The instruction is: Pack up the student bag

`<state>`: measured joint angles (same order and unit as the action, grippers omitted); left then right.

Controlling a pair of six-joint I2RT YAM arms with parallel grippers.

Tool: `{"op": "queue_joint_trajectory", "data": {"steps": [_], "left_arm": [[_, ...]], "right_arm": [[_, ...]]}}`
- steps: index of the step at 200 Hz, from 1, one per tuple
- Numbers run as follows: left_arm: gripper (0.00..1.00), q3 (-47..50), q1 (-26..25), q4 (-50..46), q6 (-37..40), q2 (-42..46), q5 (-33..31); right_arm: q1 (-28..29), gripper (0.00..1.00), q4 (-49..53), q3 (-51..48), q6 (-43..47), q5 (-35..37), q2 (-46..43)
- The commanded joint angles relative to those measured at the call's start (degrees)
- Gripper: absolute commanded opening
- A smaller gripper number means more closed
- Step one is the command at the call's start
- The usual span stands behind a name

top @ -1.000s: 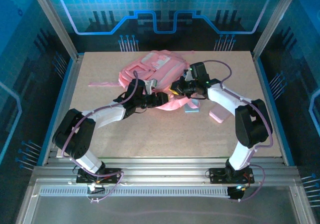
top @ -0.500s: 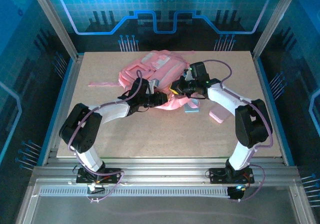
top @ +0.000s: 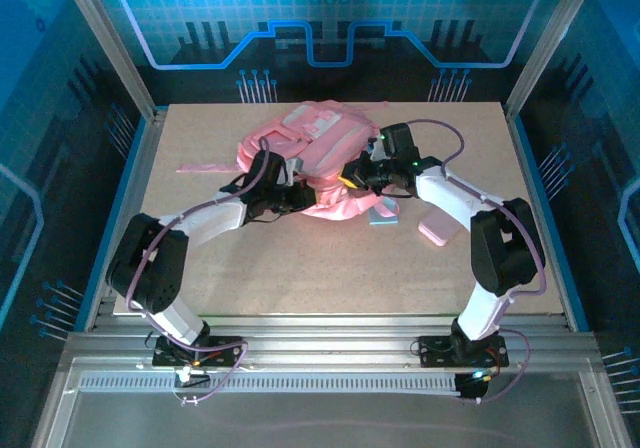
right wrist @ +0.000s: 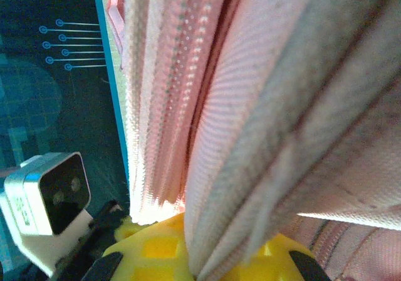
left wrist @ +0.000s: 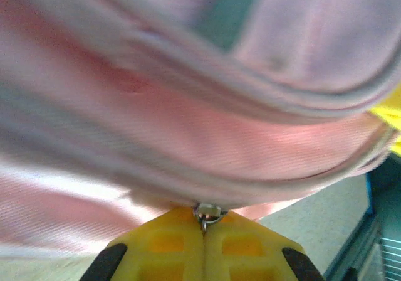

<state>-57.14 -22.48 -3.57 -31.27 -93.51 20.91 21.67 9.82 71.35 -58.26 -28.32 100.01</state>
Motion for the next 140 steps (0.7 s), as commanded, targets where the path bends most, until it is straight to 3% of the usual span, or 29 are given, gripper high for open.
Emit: {"op": "queue_joint_trajectory", "data": {"steps": [1, 81, 101, 118, 140], "left_arm": [[0.0, -3.23, 1.96, -18.71, 7.46, 1.79, -4.64], [0.0, -6.4, 11.96, -23.77, 12.27, -3.2, -30.57], [0.0, -7.5, 12.11, -25.09, 11.92, -1.49, -30.47], [0.4, -7.2, 12.03, -25.14, 9.83, 1.78, -25.94], [0.6, -5.35, 12.02, -23.38, 6.47, 7.74, -22.11]], "right_arm": [[-0.85, 0.0, -4.2, 2.12, 1.15, -3.26, -1.96], [-0.06, 0.0, -4.59, 3.04, 1.59, -4.62, -1.62], [1.15, 0.0, -2.66, 5.74, 3.69, -5.32, 0.09], [3.0, 0.0, -0.97, 9.37, 5.61, -6.57, 2.62], [5.73, 0.0, 0.57, 14.25, 7.17, -8.82, 6.76]]}}
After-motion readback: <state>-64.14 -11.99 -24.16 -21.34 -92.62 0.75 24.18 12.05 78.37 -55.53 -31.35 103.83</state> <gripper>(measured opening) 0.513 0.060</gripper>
